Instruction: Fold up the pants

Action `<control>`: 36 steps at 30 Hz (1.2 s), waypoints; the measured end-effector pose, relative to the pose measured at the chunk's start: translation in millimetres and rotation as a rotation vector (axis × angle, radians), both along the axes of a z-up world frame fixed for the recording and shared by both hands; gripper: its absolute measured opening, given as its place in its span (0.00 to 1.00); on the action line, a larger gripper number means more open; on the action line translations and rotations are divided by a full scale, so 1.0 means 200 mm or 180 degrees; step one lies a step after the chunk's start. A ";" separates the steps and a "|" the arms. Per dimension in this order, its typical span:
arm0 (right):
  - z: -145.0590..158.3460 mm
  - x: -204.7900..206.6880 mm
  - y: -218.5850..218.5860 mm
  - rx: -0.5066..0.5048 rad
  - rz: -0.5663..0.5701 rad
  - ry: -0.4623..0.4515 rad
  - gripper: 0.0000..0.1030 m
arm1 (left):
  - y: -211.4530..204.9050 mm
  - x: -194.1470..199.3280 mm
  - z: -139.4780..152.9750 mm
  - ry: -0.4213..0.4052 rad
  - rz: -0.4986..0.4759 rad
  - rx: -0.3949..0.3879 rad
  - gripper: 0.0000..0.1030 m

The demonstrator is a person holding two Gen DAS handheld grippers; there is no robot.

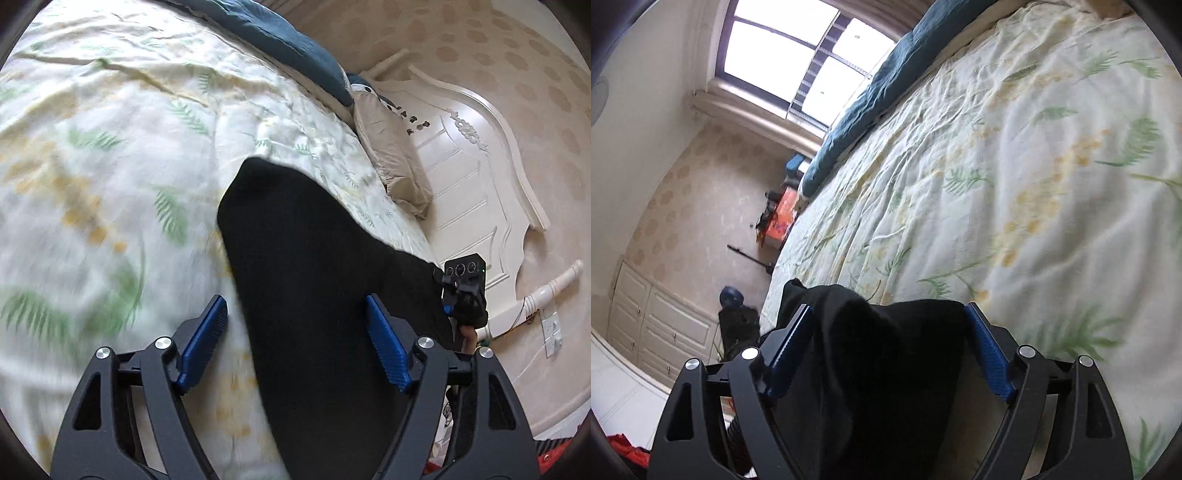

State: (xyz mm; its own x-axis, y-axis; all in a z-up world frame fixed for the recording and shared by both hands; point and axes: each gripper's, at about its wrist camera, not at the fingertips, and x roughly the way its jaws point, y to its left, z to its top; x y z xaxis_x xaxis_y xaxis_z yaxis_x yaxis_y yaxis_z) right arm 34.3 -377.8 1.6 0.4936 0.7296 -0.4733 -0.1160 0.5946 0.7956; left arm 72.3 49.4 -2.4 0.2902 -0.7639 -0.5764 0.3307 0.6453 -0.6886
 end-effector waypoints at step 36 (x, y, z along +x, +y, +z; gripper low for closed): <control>-0.14 0.76 0.11 0.0592 0.0003 0.0030 0.34 | 0.05 0.71 0.00 -0.0123 0.0265 0.0346 0.22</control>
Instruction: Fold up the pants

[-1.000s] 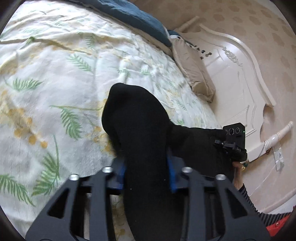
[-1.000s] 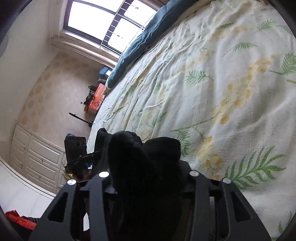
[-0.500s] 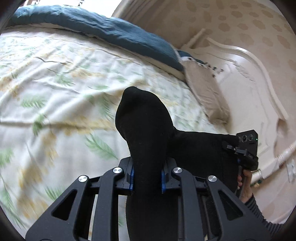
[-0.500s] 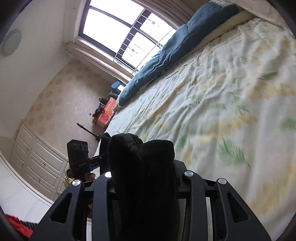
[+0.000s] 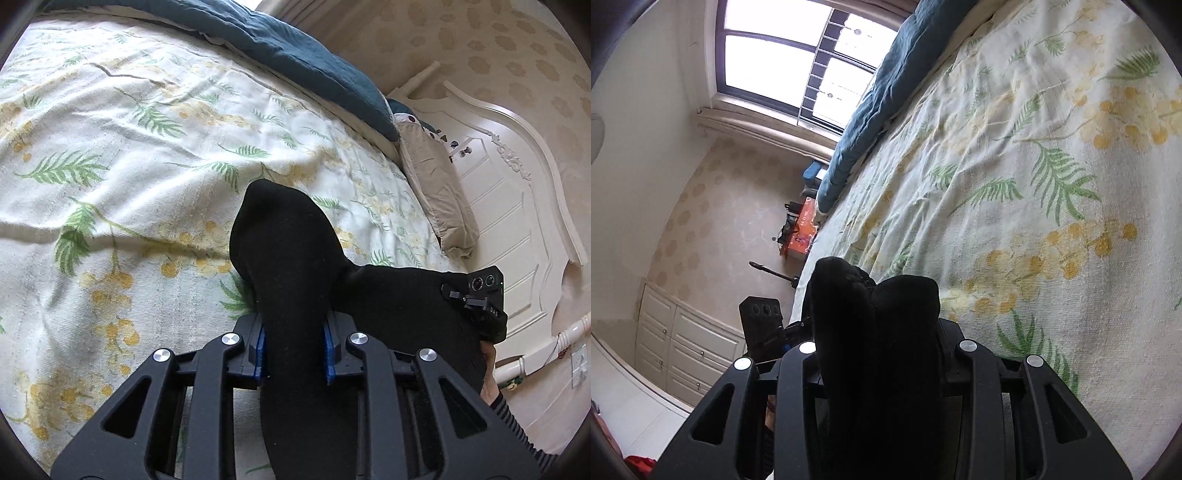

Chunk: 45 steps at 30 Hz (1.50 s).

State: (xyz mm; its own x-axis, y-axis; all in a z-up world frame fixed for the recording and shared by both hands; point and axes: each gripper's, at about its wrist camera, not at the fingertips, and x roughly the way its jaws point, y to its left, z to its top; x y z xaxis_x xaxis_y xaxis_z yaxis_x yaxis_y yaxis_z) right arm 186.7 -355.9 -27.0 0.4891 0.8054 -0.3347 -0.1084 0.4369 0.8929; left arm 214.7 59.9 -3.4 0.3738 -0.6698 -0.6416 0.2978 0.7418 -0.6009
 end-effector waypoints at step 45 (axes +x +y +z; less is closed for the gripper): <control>0.20 -0.82 -0.06 -0.0340 -0.0919 0.0235 0.78 | 0.02 -0.70 0.03 0.0180 0.0118 -0.0474 0.88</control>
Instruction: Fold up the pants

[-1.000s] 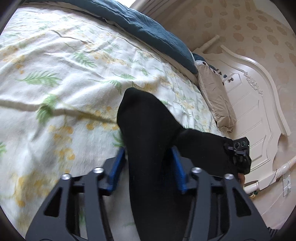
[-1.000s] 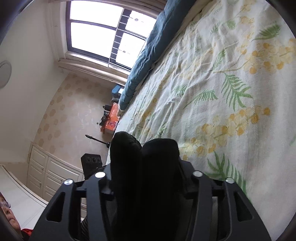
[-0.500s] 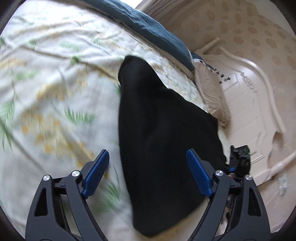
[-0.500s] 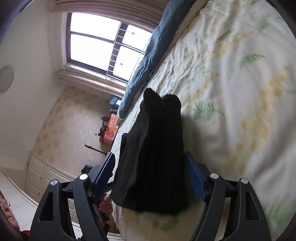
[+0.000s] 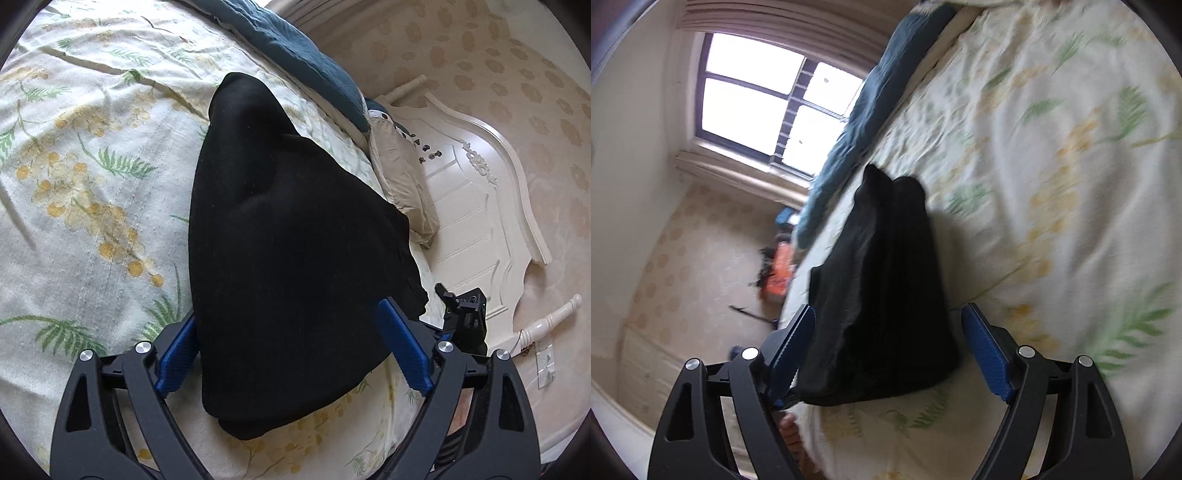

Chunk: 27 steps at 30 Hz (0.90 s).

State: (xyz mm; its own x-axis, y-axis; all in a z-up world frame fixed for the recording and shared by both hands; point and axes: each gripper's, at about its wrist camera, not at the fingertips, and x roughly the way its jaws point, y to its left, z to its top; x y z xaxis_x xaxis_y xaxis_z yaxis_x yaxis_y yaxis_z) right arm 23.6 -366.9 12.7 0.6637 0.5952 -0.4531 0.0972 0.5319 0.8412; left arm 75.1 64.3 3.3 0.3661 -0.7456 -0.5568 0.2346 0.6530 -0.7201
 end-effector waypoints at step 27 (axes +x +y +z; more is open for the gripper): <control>-0.08 -0.01 0.15 0.0450 0.0217 0.0020 0.34 | -0.03 -0.08 0.06 0.0053 0.0202 0.0380 0.25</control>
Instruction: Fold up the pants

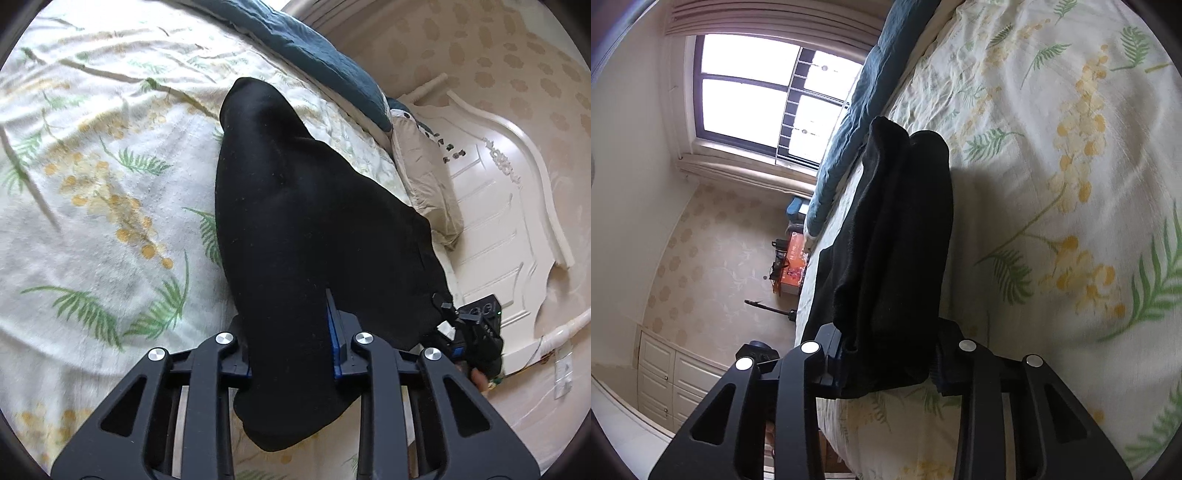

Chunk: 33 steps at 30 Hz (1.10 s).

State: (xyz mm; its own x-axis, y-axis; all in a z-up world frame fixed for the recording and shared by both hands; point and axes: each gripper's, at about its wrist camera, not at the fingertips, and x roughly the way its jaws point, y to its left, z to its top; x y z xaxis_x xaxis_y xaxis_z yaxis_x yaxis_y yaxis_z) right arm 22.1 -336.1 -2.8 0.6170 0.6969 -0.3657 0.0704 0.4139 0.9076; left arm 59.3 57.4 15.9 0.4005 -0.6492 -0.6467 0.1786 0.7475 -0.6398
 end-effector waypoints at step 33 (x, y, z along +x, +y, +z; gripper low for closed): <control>-0.05 -0.27 0.17 0.0104 0.0154 0.0107 0.34 | 0.13 -0.33 0.02 -0.0026 0.0124 0.0139 0.25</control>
